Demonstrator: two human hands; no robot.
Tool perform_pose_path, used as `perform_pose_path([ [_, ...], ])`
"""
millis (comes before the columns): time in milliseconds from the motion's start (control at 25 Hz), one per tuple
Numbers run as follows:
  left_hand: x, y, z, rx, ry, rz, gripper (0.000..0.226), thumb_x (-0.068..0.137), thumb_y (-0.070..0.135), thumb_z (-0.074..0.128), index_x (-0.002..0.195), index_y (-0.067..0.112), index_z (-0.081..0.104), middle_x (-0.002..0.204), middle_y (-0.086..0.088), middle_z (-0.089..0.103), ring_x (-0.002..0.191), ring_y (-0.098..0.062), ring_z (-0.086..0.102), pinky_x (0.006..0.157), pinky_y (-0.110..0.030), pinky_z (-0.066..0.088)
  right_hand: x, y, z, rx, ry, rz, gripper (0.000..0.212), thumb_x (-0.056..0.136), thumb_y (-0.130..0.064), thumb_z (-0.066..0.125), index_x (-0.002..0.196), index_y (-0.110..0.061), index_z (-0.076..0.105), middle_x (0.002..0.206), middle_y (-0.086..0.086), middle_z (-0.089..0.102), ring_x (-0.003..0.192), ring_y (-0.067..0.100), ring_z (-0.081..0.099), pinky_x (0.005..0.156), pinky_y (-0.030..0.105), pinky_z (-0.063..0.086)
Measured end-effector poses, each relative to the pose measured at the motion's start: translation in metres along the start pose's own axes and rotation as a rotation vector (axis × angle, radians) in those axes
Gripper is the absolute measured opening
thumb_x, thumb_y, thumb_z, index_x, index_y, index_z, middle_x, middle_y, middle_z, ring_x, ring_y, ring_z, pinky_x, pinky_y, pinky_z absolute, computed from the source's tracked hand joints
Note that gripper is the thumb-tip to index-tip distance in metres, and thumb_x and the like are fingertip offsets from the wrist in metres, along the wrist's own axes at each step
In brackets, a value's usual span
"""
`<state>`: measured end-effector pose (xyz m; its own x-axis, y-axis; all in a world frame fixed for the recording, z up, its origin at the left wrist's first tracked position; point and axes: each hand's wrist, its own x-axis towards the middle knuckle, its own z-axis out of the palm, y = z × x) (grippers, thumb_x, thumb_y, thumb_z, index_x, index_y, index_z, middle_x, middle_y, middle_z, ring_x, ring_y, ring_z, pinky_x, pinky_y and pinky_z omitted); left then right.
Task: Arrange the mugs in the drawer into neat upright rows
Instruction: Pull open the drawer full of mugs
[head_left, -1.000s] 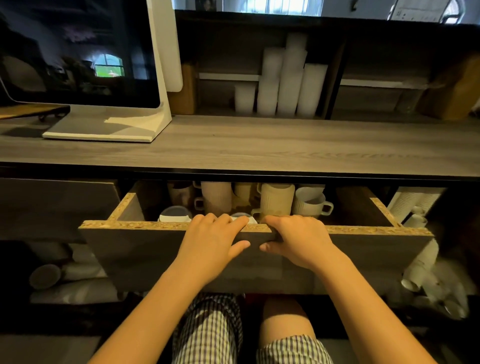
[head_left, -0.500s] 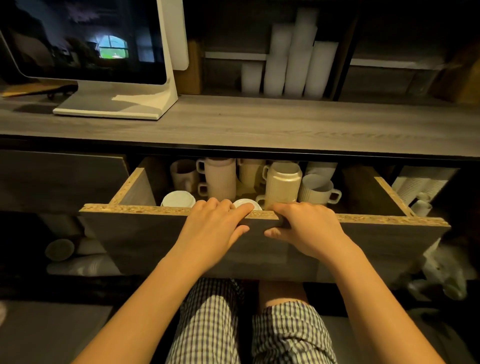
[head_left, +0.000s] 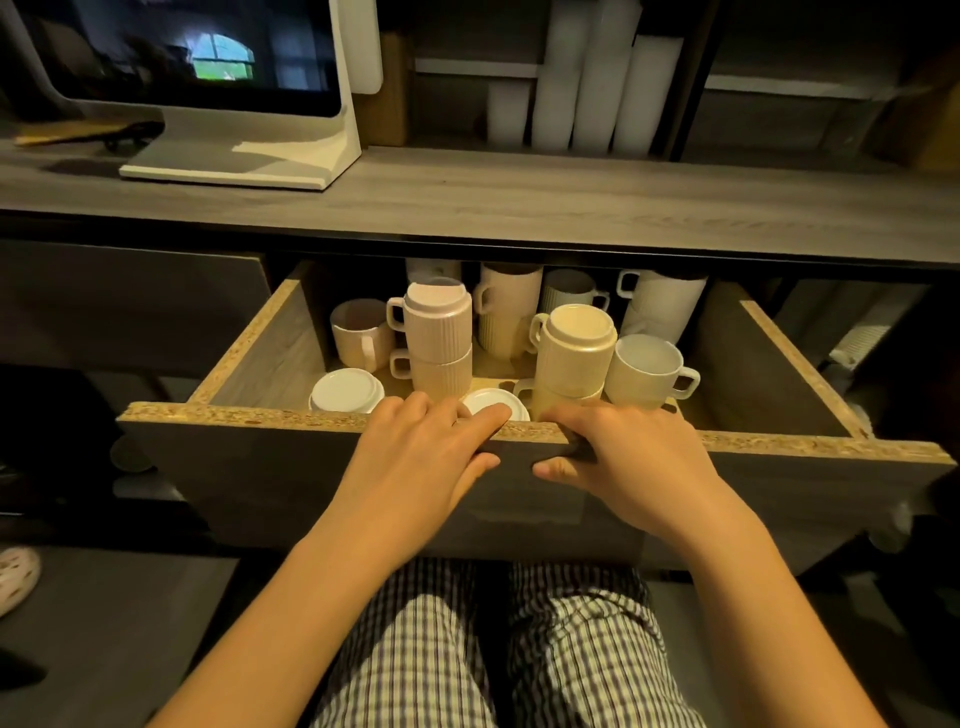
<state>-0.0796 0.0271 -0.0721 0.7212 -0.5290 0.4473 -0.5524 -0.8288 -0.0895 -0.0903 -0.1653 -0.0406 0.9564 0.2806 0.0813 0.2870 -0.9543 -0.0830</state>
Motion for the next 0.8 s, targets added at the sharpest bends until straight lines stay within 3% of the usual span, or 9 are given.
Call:
perform_pose_path([
  [320, -0.048, 0.029, -0.026, 0.001, -0.008, 0.005, 0.040, 0.075, 0.042, 0.056, 0.111, 0.024, 0.063, 0.082, 0.000, 0.070, 0.070, -0.022, 0.065, 0.056, -0.037, 0.053, -0.054, -0.022, -0.006, 0.009, -0.088, -0.025, 0.056, 0.083, -0.062, 0.046, 0.136, -0.045, 0.036, 0.128, -0.013, 0.059, 0.116, 0.014, 0.055, 0.082, 0.030, 0.047],
  [640, -0.071, 0.040, -0.042, -0.054, -0.027, 0.013, 0.039, 0.078, 0.042, 0.053, 0.113, 0.024, 0.059, 0.085, 0.003, 0.071, 0.072, -0.019, 0.065, 0.058, -0.035, 0.054, -0.081, -0.034, -0.011, 0.040, -0.092, -0.051, 0.056, 0.084, -0.061, 0.045, 0.136, -0.044, 0.036, 0.130, -0.014, 0.057, 0.117, 0.012, 0.054, 0.085, 0.029, 0.048],
  [800, -0.067, 0.038, -0.053, -0.105, -0.139, 0.004, 0.039, 0.089, 0.046, 0.034, 0.120, 0.029, 0.052, 0.095, 0.008, 0.070, 0.081, -0.015, 0.063, 0.067, -0.033, 0.054, -0.076, -0.031, -0.017, 0.101, -0.179, -0.024, 0.057, 0.080, -0.068, 0.042, 0.132, -0.045, 0.041, 0.124, -0.016, 0.060, 0.109, 0.009, 0.056, 0.083, 0.028, 0.050],
])
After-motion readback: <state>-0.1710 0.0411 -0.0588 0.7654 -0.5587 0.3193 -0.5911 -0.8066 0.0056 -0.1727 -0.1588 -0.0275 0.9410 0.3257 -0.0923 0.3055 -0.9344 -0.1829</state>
